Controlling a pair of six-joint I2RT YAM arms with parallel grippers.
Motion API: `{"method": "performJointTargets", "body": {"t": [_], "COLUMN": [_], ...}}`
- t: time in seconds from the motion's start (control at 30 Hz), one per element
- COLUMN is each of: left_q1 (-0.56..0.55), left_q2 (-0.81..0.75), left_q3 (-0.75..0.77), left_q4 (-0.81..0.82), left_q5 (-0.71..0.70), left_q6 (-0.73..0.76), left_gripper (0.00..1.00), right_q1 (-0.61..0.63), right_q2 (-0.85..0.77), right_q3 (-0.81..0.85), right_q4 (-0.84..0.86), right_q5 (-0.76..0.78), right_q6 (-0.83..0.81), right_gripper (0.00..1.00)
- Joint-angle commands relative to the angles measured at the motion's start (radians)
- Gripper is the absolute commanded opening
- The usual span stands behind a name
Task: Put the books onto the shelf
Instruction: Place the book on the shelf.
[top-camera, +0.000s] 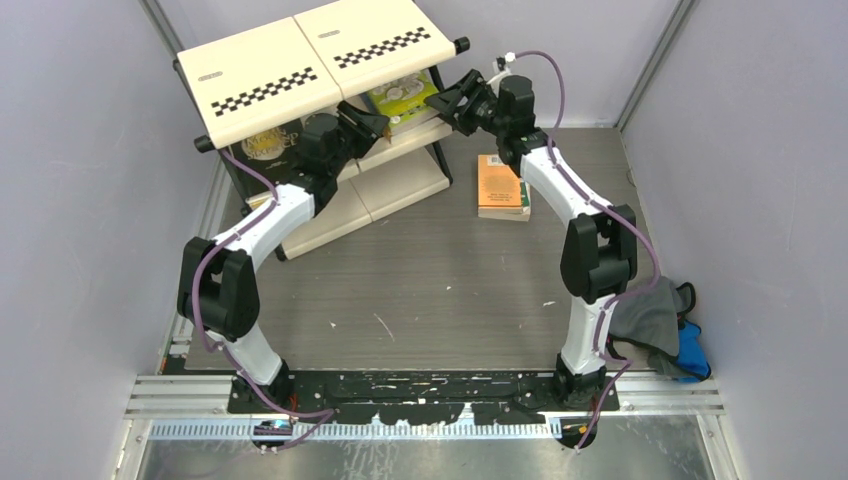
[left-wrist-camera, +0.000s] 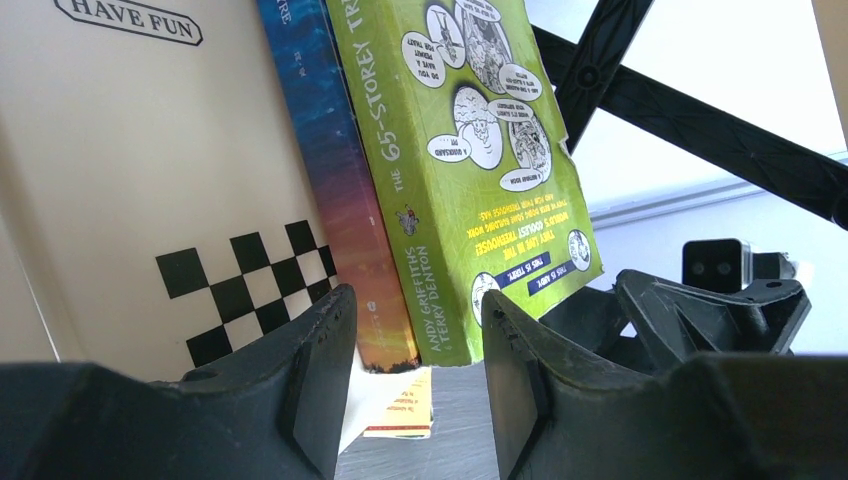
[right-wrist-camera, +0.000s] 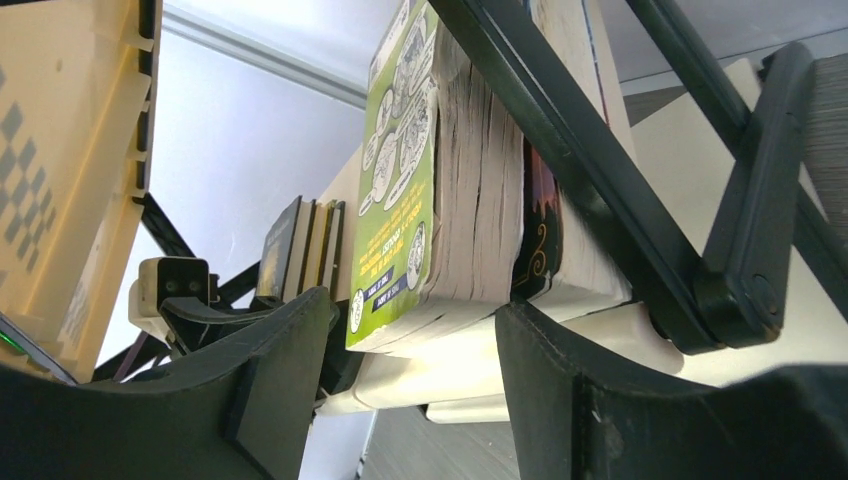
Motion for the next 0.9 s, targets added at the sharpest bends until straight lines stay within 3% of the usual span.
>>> {"method": "performJointTargets", "body": {"t": [0.0,0.47,0.87], "left_q1": [-0.009,-0.012,-0.089], "left_q2": [-0.010,-0.039,-0.231], "left_q3": [0.032,0.013,-0.208], "left_q4": [0.035,0.019,-0.007], "left_q5": [-0.007,-0.017,-0.073], "left_q6": [0.000,0.011,0.077], "left_gripper": [0.50,0.49,0.51], "right_q1": [-0.004,-0.017,-0.019], "right_q2": [-0.103,-0.211,-0.558], "right_q3": [-0.003,-0.103,-0.495], "right_q4": [-0.016,-0.025,-0.079], "right_q5": [0.058,0.169,0.421], "right_q6": [-0.074,-0.133,-0.228], "right_gripper": [0.67,0.67,0.69]}}
